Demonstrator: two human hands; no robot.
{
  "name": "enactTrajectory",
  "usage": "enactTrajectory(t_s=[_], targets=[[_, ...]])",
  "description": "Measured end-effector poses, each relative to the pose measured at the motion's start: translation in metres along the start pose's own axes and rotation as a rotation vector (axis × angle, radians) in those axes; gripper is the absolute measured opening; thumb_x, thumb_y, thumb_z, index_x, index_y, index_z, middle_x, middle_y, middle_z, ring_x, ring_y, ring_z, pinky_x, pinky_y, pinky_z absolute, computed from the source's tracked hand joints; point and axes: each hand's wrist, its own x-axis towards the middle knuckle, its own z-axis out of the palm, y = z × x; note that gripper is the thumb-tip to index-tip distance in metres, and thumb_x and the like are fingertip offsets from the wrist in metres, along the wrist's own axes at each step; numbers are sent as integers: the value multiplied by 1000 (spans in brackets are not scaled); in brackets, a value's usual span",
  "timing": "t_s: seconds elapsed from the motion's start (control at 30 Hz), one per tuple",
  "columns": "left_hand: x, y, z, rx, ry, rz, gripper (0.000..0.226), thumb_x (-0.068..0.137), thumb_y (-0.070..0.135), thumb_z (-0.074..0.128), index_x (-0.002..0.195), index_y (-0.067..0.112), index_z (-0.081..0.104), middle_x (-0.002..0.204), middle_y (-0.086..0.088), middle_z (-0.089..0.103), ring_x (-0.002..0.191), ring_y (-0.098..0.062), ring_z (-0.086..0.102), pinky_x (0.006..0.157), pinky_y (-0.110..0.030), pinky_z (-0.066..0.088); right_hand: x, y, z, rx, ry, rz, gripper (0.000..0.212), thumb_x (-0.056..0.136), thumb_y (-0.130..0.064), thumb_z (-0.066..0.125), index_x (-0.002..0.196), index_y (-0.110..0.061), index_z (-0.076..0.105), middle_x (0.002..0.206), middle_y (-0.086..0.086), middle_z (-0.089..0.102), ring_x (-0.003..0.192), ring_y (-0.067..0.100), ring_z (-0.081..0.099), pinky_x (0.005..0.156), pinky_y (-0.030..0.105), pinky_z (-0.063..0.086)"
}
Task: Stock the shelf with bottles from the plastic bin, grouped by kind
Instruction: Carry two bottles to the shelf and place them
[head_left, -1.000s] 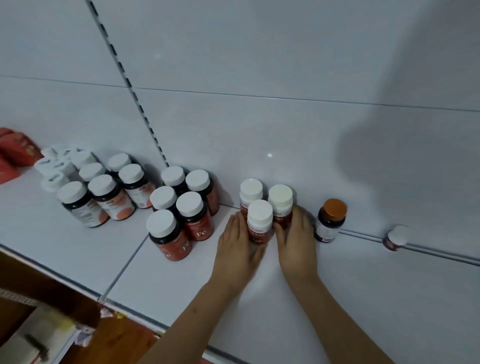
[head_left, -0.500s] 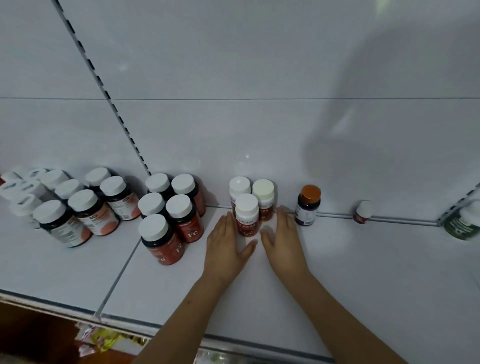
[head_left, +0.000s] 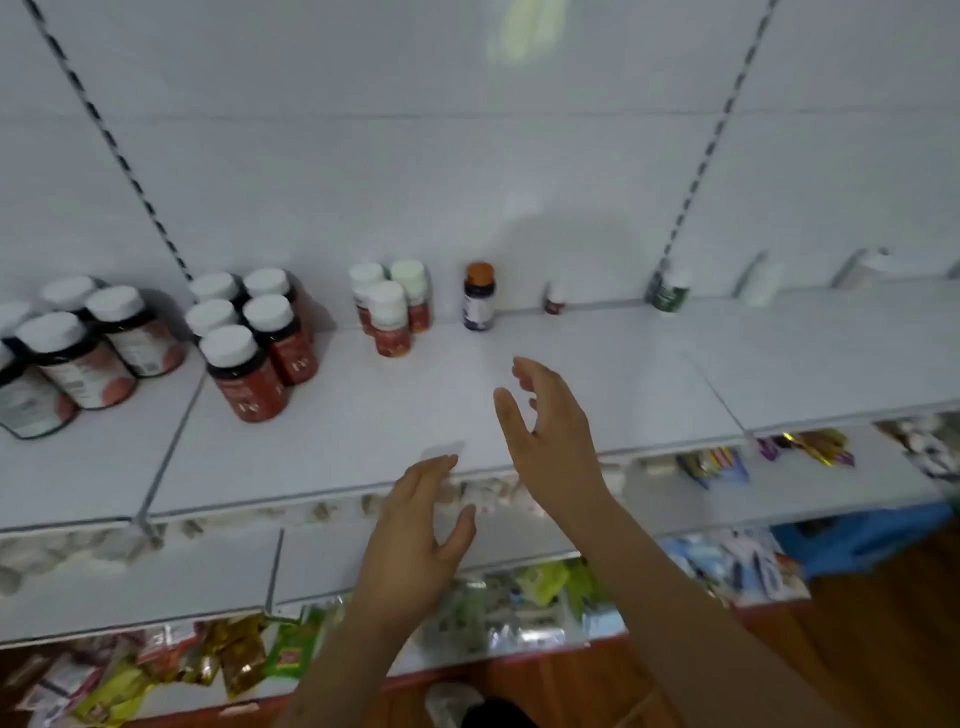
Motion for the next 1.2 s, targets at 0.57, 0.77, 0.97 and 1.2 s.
enactTrajectory(t_s=[0.57, 0.77, 0.97, 1.2], targets=[[-136, 199, 170, -84, -549, 384, 61, 83, 51, 52, 137, 22, 49, 135, 4, 53, 124, -14, 49, 102, -33, 45, -227, 67, -296, -274, 412, 281, 49, 102, -41, 46, 144, -16, 44, 144, -4, 48, 131, 5, 41, 109, 20, 33], [-165, 271, 242, -37, -654, 479, 59, 88, 46, 60, 141, 27, 45, 138, 8, 47, 127, -10, 44, 102, -22, 37, -286, 120, -390, -292, 523, 368, 54, 101, -46, 44, 146, -17, 44, 147, -1, 48, 134, 12, 42, 112, 33, 34], [-195, 374, 339, -60, -744, 575, 58, 93, 47, 57, 145, 31, 38, 140, 13, 42, 130, -6, 39, 103, -22, 35, -348, 180, -514, -350, 537, 426, 58, 99, -53, 41, 147, -22, 41, 148, -4, 46, 135, 11, 41, 111, 32, 36], [-215, 462, 445, -50, -759, 591, 61, 93, 51, 55, 147, 31, 35, 146, 8, 41, 134, -10, 37, 109, -32, 37, -380, 250, -627, -408, 505, 472, 57, 102, -50, 40, 149, -18, 39, 149, -2, 44, 136, 10, 38, 112, 28, 31]])
